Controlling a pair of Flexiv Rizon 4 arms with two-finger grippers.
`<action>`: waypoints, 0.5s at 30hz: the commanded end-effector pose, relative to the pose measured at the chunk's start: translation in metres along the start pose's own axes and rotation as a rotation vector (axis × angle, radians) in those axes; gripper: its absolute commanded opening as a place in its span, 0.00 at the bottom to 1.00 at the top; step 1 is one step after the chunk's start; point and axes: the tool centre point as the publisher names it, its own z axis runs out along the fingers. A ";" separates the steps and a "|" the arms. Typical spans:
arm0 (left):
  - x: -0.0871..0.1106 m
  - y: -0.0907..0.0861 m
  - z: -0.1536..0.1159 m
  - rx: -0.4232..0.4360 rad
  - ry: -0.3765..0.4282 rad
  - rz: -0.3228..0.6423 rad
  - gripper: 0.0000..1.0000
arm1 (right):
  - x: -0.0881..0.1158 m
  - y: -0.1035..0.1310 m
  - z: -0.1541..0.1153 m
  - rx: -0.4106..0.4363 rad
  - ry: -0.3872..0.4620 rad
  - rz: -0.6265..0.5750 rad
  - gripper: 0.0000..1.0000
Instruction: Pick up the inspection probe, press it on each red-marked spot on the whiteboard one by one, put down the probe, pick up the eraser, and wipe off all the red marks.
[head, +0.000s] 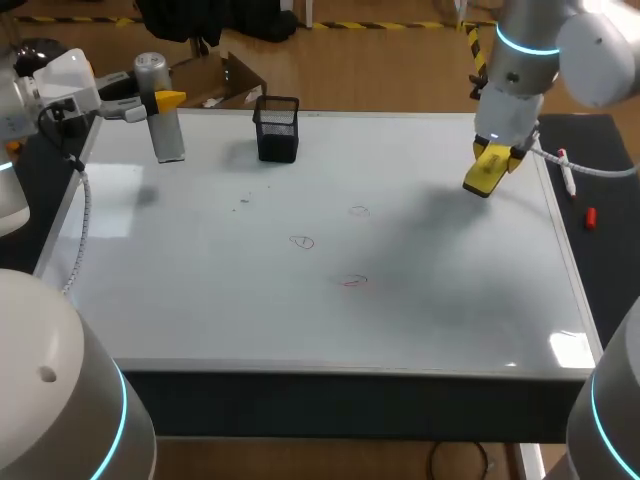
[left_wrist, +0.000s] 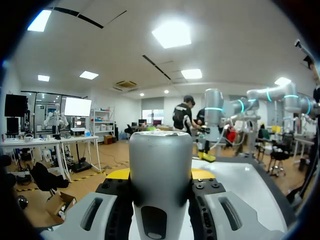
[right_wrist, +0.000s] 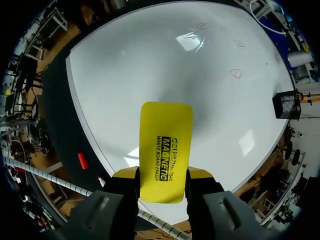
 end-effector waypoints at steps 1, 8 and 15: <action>0.001 -0.001 0.000 0.002 -0.003 0.002 0.00 | 0.001 0.000 -0.001 0.003 0.003 -0.002 0.00; -0.004 -0.007 -0.003 0.004 -0.018 0.013 0.00 | 0.001 0.000 -0.001 0.003 0.003 -0.002 0.00; 0.017 -0.020 0.012 0.005 0.041 0.038 0.00 | 0.001 0.000 -0.001 0.003 0.003 -0.002 0.00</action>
